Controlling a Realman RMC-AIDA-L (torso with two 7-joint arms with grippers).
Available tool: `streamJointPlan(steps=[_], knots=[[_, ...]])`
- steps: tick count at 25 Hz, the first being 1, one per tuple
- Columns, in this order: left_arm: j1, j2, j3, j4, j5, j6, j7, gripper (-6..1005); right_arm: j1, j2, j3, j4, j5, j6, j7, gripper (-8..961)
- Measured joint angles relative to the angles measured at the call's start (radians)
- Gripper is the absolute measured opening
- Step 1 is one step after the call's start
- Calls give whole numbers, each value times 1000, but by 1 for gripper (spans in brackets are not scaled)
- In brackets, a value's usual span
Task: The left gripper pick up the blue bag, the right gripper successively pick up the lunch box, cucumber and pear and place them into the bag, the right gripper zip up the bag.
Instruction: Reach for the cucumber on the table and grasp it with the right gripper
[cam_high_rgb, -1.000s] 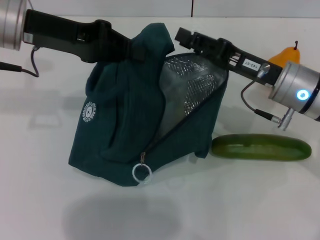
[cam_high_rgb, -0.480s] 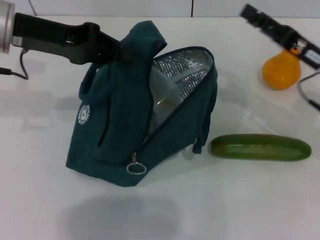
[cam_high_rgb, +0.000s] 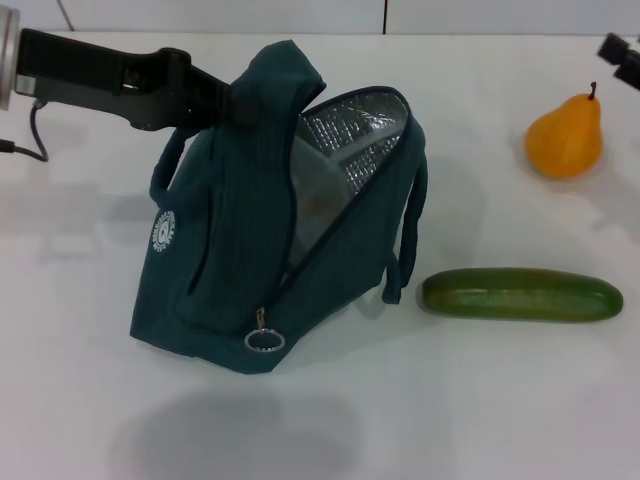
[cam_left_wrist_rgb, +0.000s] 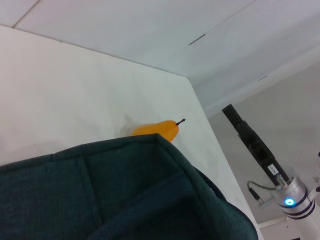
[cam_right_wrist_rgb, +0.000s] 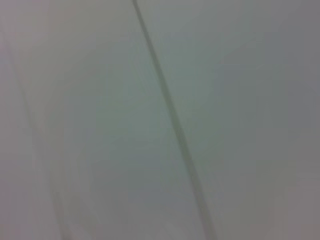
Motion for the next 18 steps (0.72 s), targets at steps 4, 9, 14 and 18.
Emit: streamJointPlan(steps=[4, 9, 14, 18], knots=[[-4, -1, -2, 0, 8, 0, -1, 43, -54, 22, 130, -40, -67, 75, -100, 802], [-9, -1, 0, 0, 9, 0, -2, 43, -92, 50, 261, -73, -195, 157, -161, 801], [-12, -1, 1, 1, 10, 0, -6, 43, -91, 89, 292, -68, -285, 182, -251, 800], [-12, -1, 2, 0, 10, 0, -7, 43, -72, 107, 293, -71, -310, 228, -274, 799]])
